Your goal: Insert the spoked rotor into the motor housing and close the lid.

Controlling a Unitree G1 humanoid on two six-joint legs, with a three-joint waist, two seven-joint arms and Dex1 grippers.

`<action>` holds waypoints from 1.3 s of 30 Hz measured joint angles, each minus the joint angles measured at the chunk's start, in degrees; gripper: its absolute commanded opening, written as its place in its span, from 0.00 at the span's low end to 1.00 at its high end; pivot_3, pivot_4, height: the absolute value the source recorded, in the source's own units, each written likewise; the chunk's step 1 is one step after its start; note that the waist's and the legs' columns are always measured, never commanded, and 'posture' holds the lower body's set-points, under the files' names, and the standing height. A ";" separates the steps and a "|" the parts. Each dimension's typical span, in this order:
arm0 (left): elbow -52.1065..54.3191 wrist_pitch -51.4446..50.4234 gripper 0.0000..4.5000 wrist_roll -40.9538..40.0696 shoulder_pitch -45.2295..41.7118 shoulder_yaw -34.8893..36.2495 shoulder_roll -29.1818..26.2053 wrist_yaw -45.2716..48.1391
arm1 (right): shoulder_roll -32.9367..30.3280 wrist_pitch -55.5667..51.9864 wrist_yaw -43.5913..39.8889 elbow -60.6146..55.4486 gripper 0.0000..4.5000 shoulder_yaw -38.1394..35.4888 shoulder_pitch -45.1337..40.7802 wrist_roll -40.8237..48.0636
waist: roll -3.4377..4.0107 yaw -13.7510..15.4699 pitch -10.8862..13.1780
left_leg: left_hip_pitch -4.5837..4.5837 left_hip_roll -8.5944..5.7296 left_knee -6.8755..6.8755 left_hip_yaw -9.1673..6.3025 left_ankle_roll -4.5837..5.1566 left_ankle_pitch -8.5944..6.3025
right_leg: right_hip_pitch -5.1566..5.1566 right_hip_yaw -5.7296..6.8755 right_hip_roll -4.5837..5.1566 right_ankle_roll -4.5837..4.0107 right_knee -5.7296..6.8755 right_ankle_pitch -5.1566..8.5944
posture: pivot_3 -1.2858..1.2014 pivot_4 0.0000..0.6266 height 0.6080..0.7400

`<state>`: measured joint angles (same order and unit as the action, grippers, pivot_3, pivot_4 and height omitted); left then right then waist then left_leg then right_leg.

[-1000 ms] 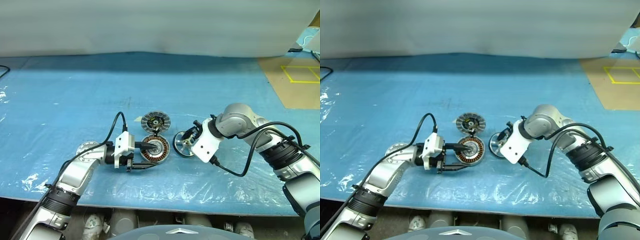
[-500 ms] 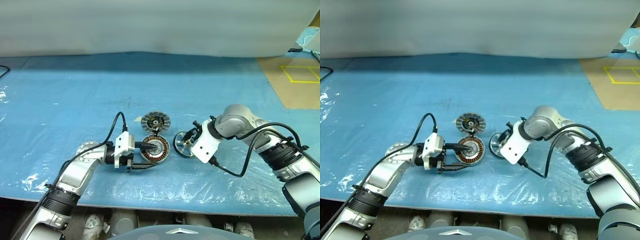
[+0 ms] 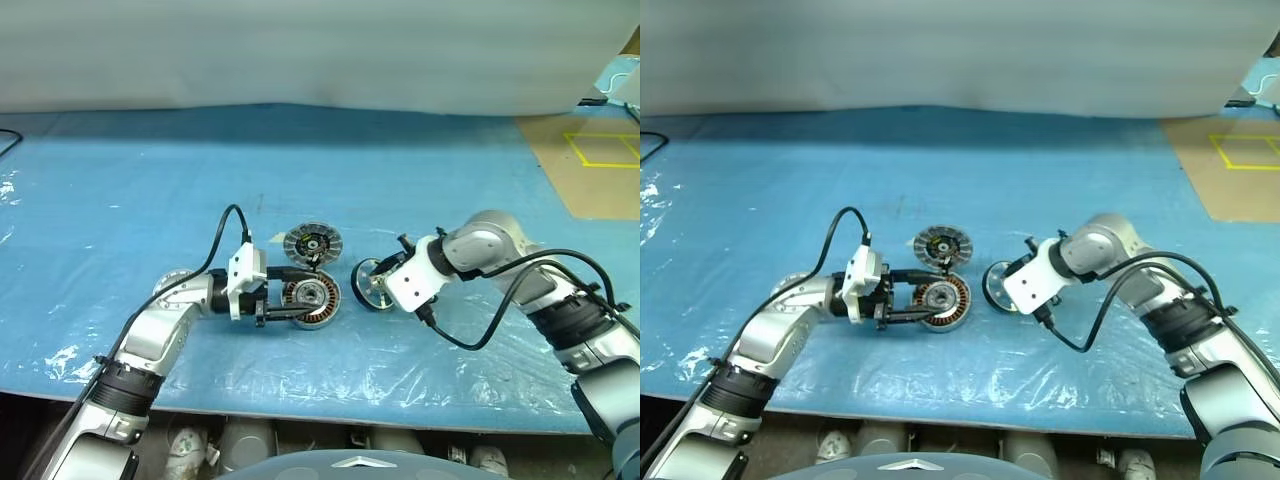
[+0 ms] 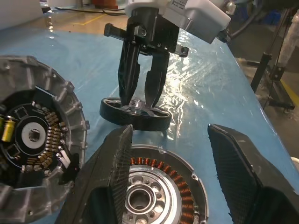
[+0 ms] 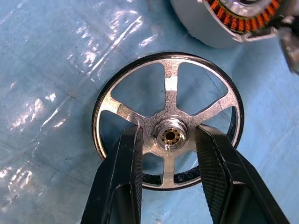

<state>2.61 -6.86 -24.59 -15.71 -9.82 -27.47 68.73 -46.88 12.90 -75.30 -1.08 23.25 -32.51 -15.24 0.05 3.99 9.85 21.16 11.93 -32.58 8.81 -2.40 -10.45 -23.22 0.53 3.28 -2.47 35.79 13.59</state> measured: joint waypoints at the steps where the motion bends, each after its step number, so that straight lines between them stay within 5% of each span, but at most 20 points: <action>1: -0.45 -0.38 0.61 -0.54 -0.91 0.85 0.25 -0.37 | -0.28 -2.46 0.04 -0.99 0.30 -1.05 1.14 1.13 | 0.00 0.00 0.00 | 0.01 0.00 0.00 0.00 0.00 0.00 | 0.00 0.00 0.00 0.00 0.00 0.00 | 0.52 0.24 1.00; 8: -4.32 -2.03 0.61 -2.09 -5.08 4.72 -1.63 1.15 | -1.71 -17.72 0.36 -7.50 0.30 -7.52 6.23 9.12 | 0.00 -0.24 0.00 | -0.03 0.03 0.09 0.00 0.00 0.00 | -0.07 -0.03 -0.08 0.00 -0.01 0.00 | 0.52 0.24 1.00; 20: -4.47 -2.16 0.61 -1.08 -3.66 4.92 -7.33 7.43 | 7.91 -48.41 6.90 -24.98 0.30 -11.18 7.77 29.57 | 0.02 0.17 0.01 | 0.00 0.00 0.17 0.00 -0.20 0.11 | -0.07 0.01 -0.01 -0.02 -0.07 0.02 | 0.52 0.24 1.00; 39: 1.25 -2.05 0.61 -0.79 3.28 4.89 -5.99 3.22 | 9.98 -48.67 8.80 -16.19 0.30 -2.11 0.98 29.64 | 0.02 -0.01 0.01 | 0.00 -0.04 0.27 0.00 -0.28 0.15 | -0.08 0.01 0.01 -0.02 -0.14 0.02 | 0.52 0.24 1.00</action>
<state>3.86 -8.91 -25.38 -12.43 -4.93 -33.47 71.95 -36.89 -35.77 -66.50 -17.27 21.14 -31.53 14.40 0.07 3.98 9.86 21.16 11.90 -32.31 8.81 -2.68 -10.30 -23.30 0.54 3.29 -2.48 35.66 13.61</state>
